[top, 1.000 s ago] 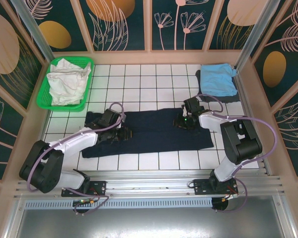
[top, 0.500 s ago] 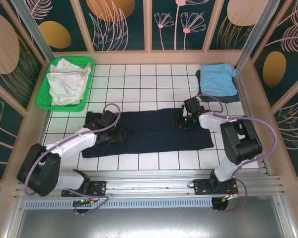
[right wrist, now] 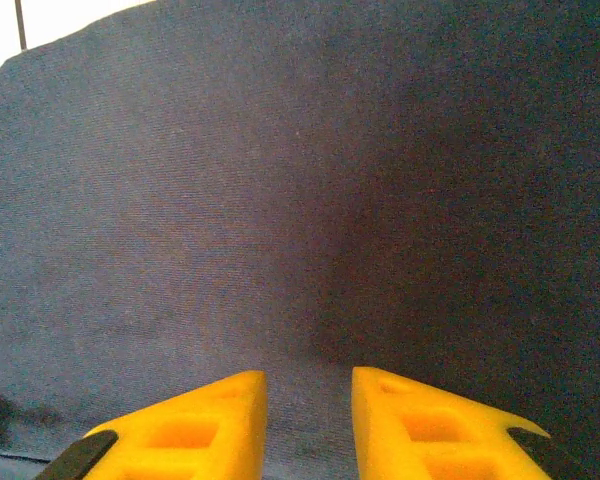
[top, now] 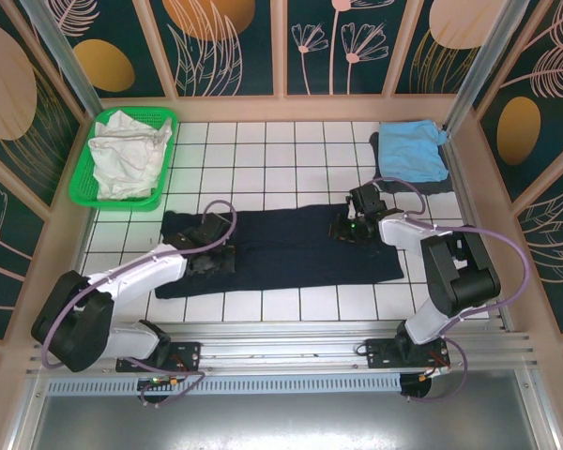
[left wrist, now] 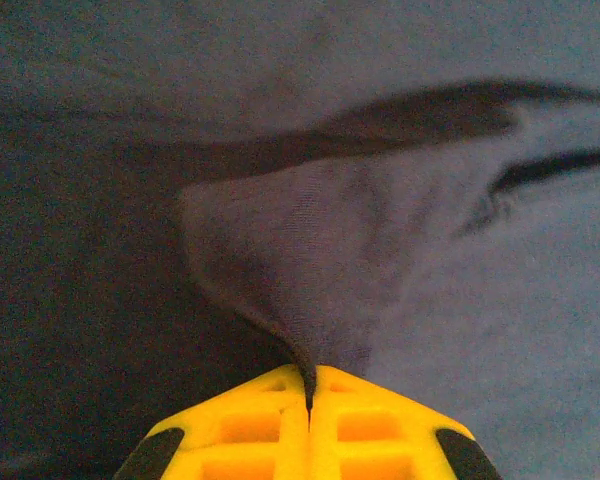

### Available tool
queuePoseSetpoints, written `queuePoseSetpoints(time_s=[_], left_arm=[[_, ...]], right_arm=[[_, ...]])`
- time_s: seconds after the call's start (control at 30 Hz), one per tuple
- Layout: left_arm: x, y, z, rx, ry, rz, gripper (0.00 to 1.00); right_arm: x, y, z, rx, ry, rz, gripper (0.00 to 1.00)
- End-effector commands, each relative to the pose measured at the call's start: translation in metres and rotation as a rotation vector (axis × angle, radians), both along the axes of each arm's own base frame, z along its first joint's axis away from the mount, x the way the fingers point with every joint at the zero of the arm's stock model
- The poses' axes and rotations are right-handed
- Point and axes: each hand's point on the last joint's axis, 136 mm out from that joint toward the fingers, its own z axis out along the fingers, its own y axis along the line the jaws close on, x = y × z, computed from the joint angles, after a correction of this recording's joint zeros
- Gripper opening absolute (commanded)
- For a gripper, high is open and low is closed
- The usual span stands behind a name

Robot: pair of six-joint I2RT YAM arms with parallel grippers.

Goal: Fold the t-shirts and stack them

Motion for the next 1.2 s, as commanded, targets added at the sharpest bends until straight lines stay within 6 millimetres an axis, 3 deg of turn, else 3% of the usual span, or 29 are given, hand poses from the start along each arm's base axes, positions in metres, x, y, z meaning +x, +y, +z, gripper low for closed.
queuePoseSetpoints(time_s=[0.0,0.17,0.33,0.57,0.73,0.9,0.97,1.07,1.17], left_arm=[[-0.021,-0.005,-0.008,0.083,0.028,-0.062,0.05],[-0.03,-0.001,-0.011,0.139,0.021,-0.04,0.15],[-0.044,-0.019,-0.003,0.045,0.003,-0.078,0.3],[-0.063,-0.039,-0.004,-0.069,0.019,-0.125,0.33],[-0.07,-0.064,0.01,-0.175,-0.005,-0.191,0.35],[-0.056,-0.089,0.049,-0.308,-0.123,-0.239,0.47],[-0.047,-0.091,0.06,-0.322,-0.18,-0.228,0.62],[-0.029,-0.078,0.069,-0.249,-0.263,-0.16,0.71],[-0.005,-0.051,0.065,-0.112,-0.3,-0.028,0.77]], right_arm=[[0.0,-0.003,0.003,0.0,-0.004,-0.013,0.29],[-0.002,0.0,0.003,0.014,0.008,0.004,0.29],[-0.001,0.002,0.005,0.015,0.012,0.014,0.29],[0.003,0.012,0.011,0.047,0.009,0.033,0.3],[0.008,0.02,0.022,0.078,-0.014,0.047,0.3],[0.01,0.043,0.041,0.13,-0.063,0.097,0.32],[0.011,0.05,0.046,0.138,-0.077,0.109,0.32],[0.011,0.052,0.045,0.137,-0.08,0.109,0.32],[0.009,0.049,0.041,0.126,-0.076,0.101,0.32]])
